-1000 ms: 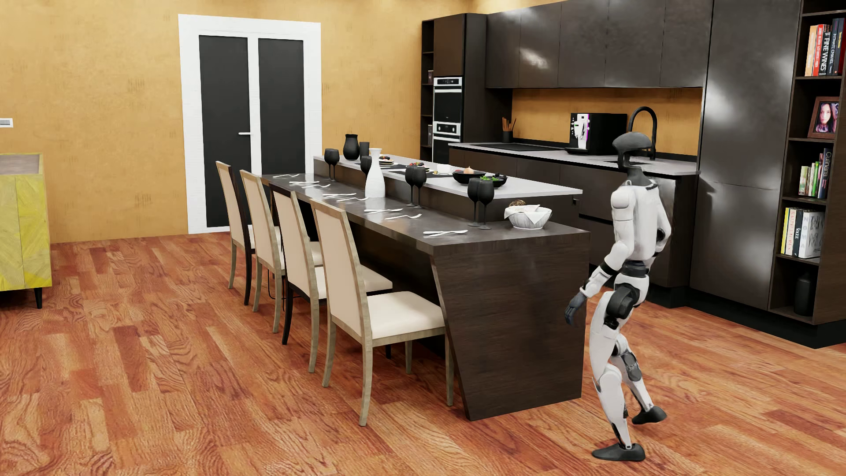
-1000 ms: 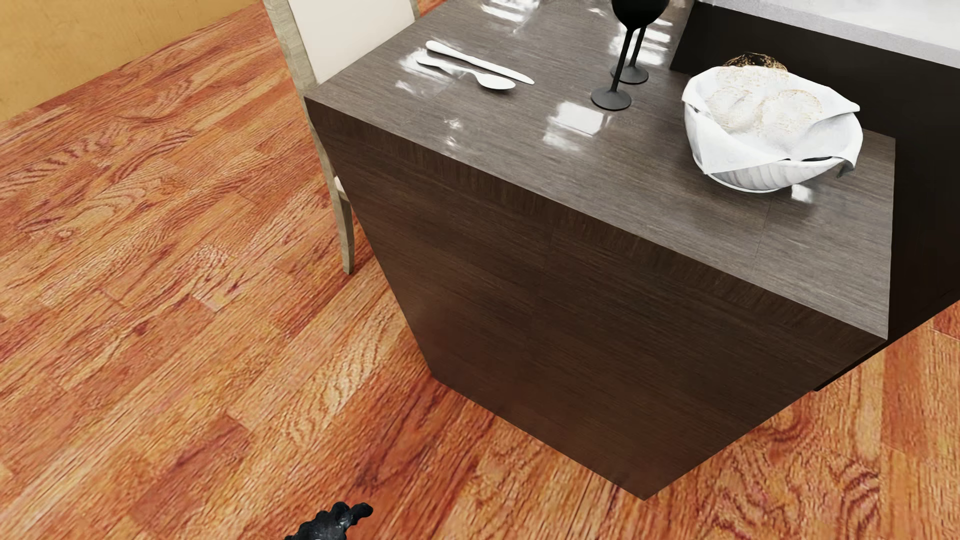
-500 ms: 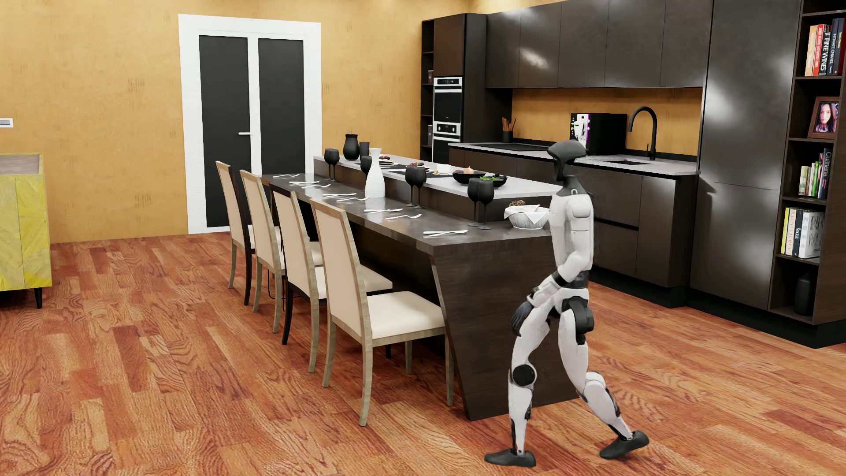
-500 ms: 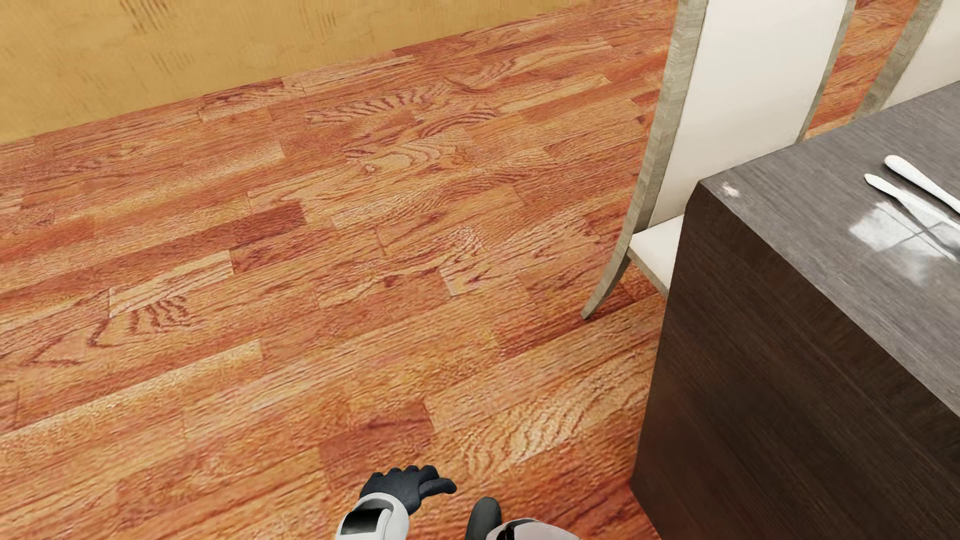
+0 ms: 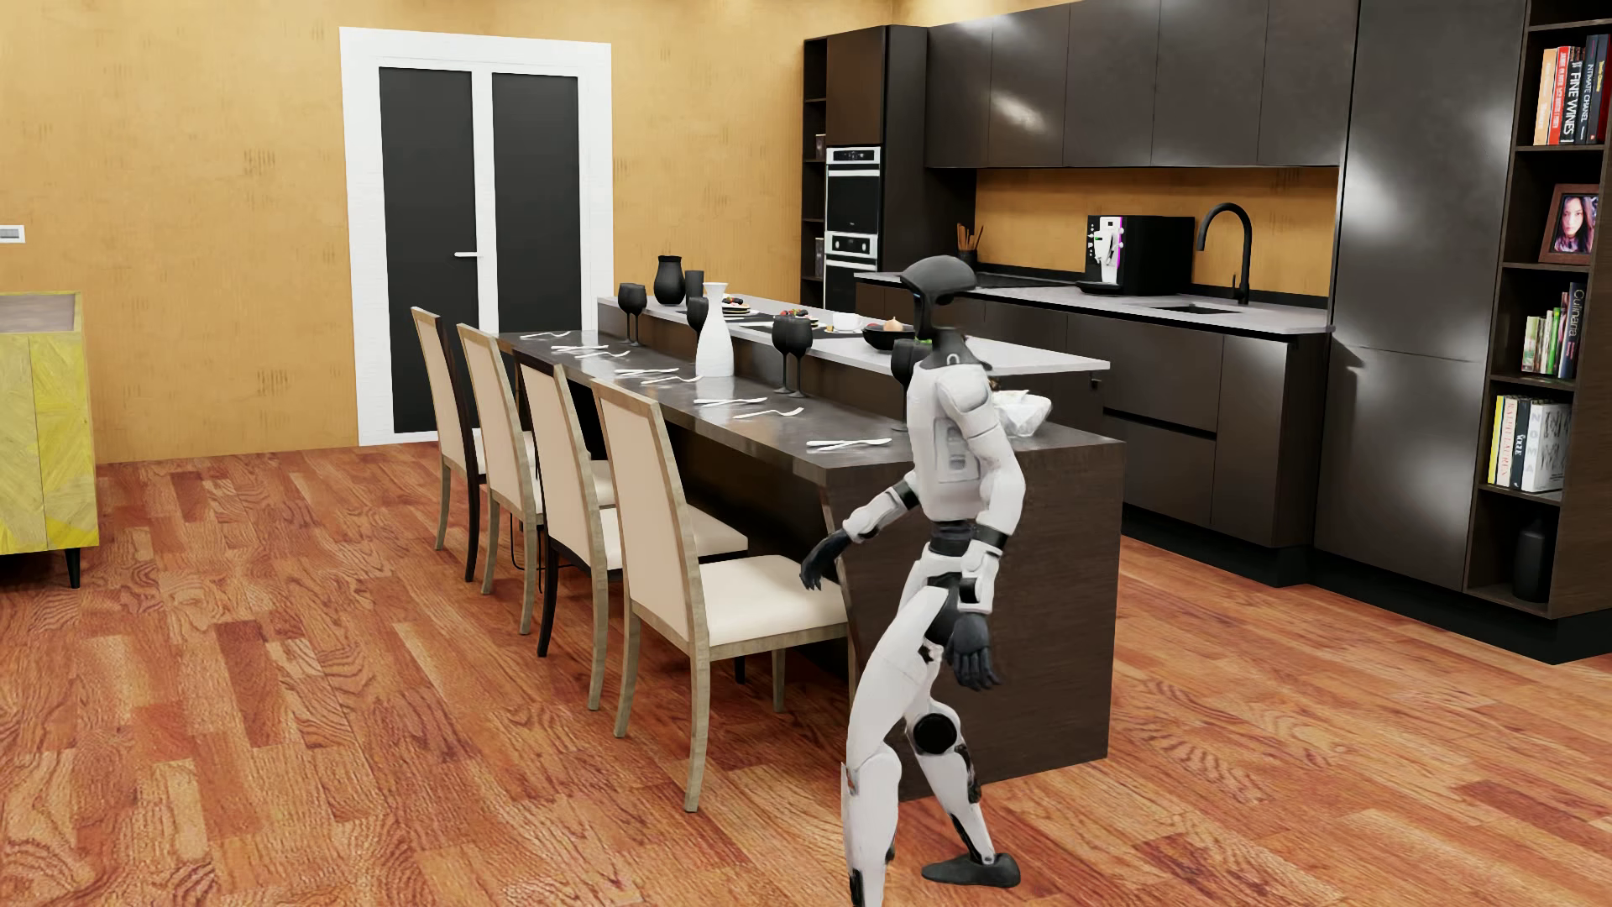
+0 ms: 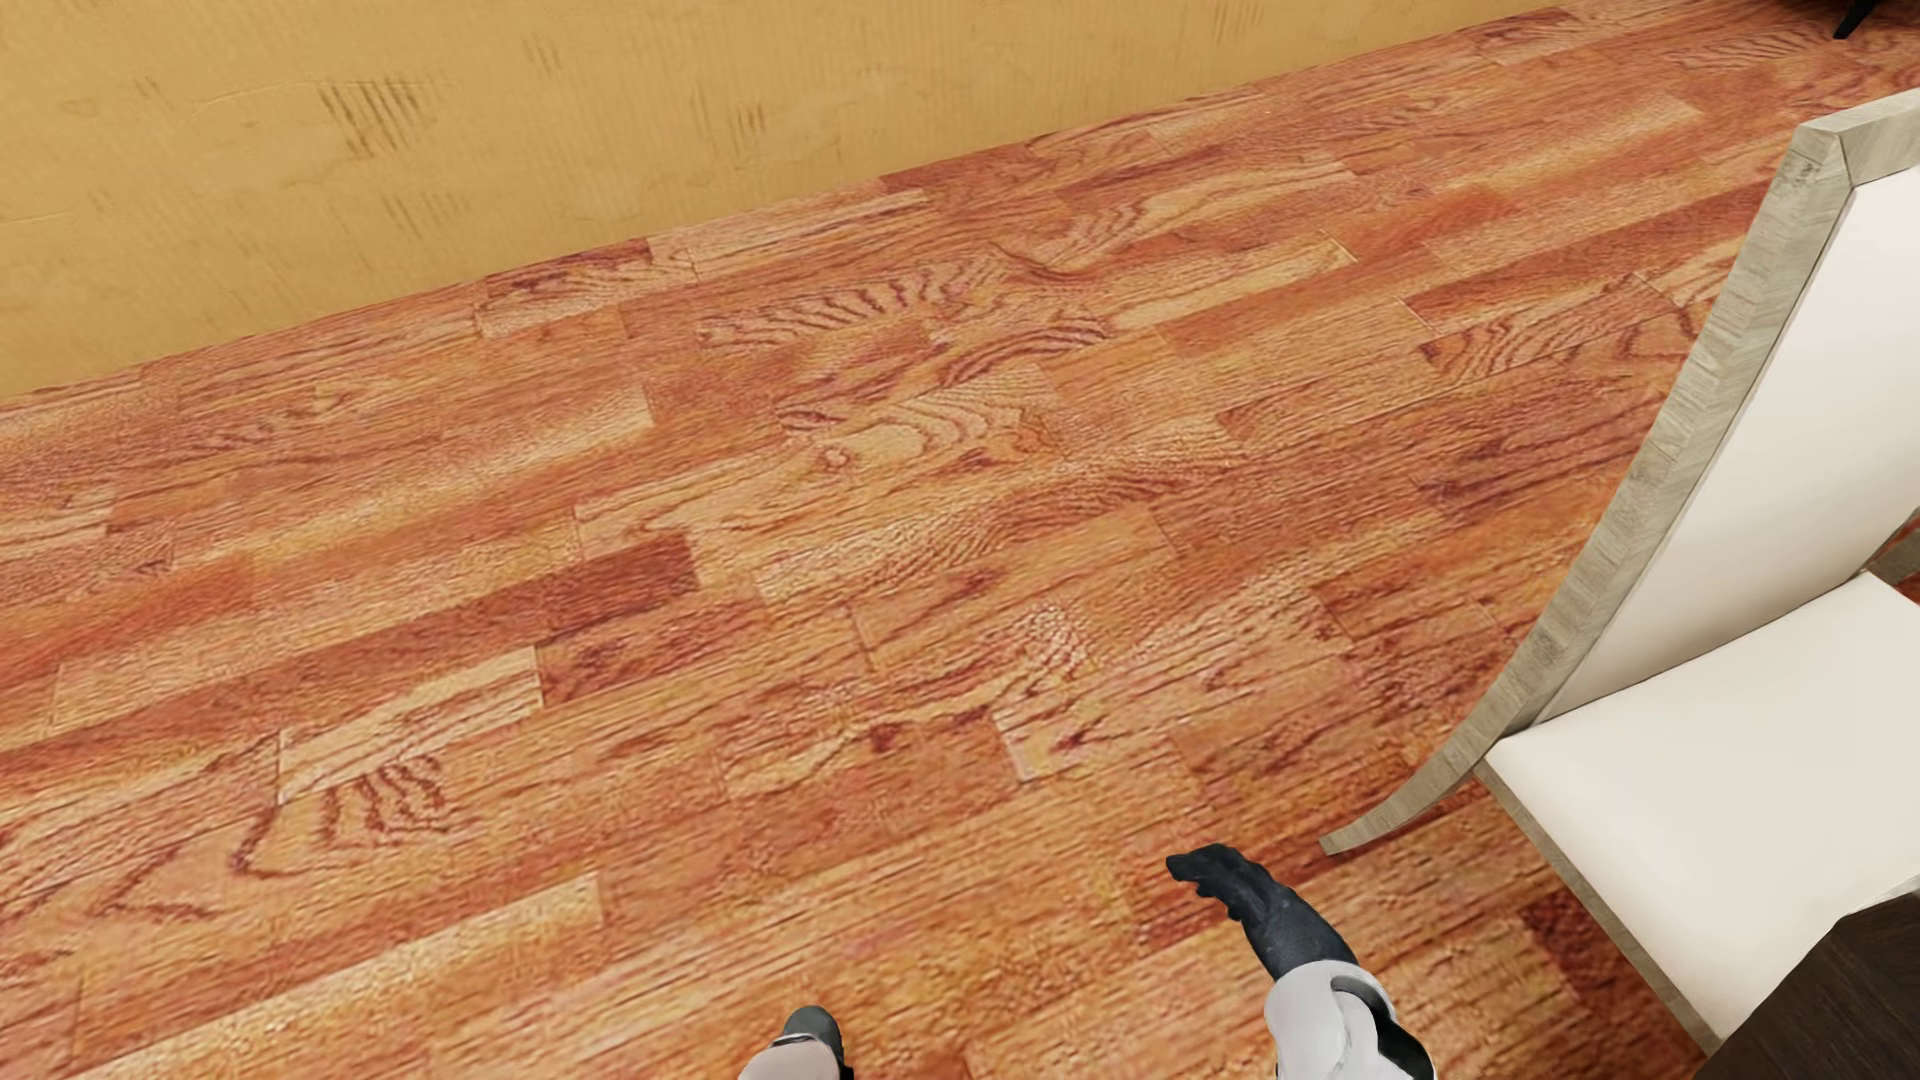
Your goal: Walk towards the chair
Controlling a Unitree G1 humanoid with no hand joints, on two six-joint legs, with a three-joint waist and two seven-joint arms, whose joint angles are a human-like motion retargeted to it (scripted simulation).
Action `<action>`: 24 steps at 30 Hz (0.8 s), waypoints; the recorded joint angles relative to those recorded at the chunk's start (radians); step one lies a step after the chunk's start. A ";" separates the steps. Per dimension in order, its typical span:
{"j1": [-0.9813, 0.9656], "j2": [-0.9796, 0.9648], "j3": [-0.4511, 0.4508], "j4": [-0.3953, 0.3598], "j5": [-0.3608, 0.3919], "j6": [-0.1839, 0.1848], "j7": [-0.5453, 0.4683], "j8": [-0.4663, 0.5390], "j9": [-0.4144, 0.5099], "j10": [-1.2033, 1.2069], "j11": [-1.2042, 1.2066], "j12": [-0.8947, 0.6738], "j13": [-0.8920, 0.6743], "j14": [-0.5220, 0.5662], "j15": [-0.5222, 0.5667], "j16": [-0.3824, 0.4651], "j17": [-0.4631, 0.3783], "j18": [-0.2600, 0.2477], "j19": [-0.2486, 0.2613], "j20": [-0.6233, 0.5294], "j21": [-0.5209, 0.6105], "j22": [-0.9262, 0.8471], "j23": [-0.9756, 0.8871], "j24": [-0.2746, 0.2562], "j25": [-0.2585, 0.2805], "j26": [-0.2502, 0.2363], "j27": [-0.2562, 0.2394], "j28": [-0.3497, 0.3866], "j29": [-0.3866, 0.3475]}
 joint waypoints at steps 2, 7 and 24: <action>-0.023 0.018 0.010 0.009 -0.008 -0.006 -0.097 0.104 -0.001 -0.149 0.008 0.009 -0.010 0.036 -0.026 -0.007 0.013 -0.118 0.041 -0.041 0.047 0.003 -0.018 0.066 0.006 -0.040 -0.001 -0.023 -0.002; 0.007 0.004 -0.029 0.070 -0.067 -0.021 -0.266 0.437 0.003 0.012 0.150 -0.084 0.064 0.064 -0.149 0.051 -0.034 -0.219 0.150 -0.045 0.098 0.053 0.040 0.141 0.027 -0.034 0.018 -0.013 0.016; 0.278 -0.021 -0.052 -0.022 -0.328 -0.170 0.282 -0.491 -0.007 -0.157 -0.129 -0.577 0.303 -0.029 0.277 0.275 -0.006 -0.056 0.121 -0.023 -0.095 -0.340 0.266 0.142 -0.083 -0.105 0.074 0.026 0.090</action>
